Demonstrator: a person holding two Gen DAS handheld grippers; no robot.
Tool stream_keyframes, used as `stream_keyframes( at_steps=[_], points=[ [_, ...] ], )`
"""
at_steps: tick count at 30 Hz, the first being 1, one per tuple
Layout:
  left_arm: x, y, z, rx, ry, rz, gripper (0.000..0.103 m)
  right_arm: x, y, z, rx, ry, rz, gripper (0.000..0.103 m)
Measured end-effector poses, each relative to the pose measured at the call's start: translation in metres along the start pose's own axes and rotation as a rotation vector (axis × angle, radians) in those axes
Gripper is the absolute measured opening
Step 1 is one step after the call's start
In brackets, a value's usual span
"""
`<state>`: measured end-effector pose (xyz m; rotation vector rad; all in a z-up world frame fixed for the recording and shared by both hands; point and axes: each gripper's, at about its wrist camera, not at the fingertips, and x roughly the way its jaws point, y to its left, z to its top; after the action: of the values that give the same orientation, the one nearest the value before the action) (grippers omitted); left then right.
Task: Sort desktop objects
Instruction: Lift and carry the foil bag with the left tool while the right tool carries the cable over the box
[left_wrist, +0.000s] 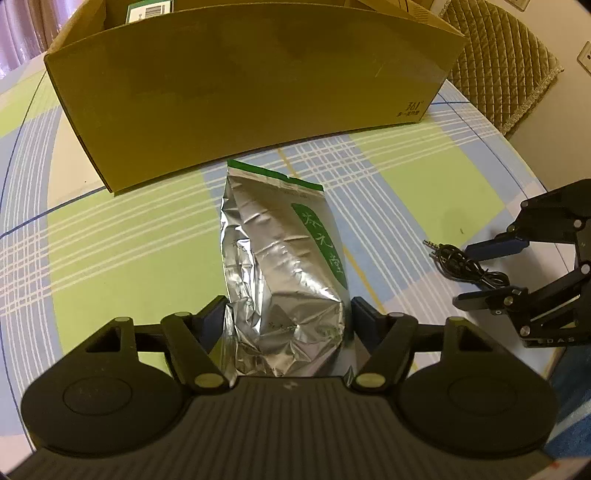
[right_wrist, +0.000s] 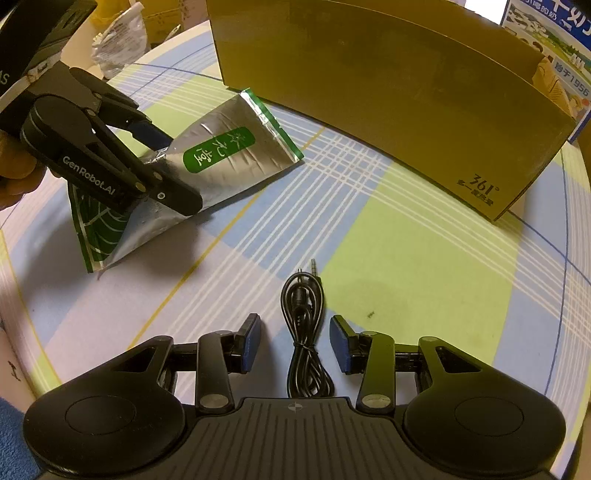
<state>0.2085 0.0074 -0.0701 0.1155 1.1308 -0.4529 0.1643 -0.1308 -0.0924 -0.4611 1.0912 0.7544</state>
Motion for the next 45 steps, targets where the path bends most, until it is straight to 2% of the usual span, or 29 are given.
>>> stream_keyframes(
  at_steps=[6, 10, 14, 17, 19, 21, 26, 30, 37, 45],
  points=[
    [0.005, -0.008, 0.005, 0.033, 0.034, 0.027, 0.068, -0.003, -0.005, -0.001, 0.028, 0.0, -0.009, 0.04],
    [0.005, -0.015, 0.007, 0.058, 0.052, 0.044, 0.055, -0.002, 0.001, 0.001, -0.003, 0.013, -0.008, 0.04],
    [0.0, -0.018, 0.007, 0.073, 0.049, 0.056, 0.046, -0.002, 0.0, 0.0, 0.002, 0.009, -0.007, 0.039],
    [-0.008, -0.021, 0.004, 0.098, 0.037, 0.093, 0.045, -0.002, 0.002, 0.0, 0.0, 0.008, -0.008, 0.037],
    [-0.01, -0.019, 0.001, 0.085, 0.029, 0.08, 0.045, -0.003, 0.003, 0.0, -0.007, 0.006, -0.003, 0.03],
    [-0.01, -0.019, 0.0, 0.084, 0.033, 0.078, 0.045, -0.003, 0.004, 0.0, -0.012, 0.003, -0.007, 0.015],
    [-0.012, -0.022, 0.0, 0.081, 0.025, 0.065, 0.045, -0.005, 0.004, -0.001, -0.004, -0.008, -0.016, 0.013],
    [-0.017, -0.023, 0.001, 0.058, 0.0, 0.033, 0.045, -0.015, -0.005, -0.003, 0.058, -0.037, -0.022, 0.013],
    [-0.026, -0.027, -0.002, 0.052, -0.021, 0.032, 0.045, -0.03, -0.023, -0.005, 0.184, -0.063, -0.006, 0.013],
    [-0.049, -0.038, -0.002, 0.05, -0.071, 0.043, 0.045, -0.054, -0.024, -0.005, 0.25, -0.117, 0.023, 0.013]
  ],
)
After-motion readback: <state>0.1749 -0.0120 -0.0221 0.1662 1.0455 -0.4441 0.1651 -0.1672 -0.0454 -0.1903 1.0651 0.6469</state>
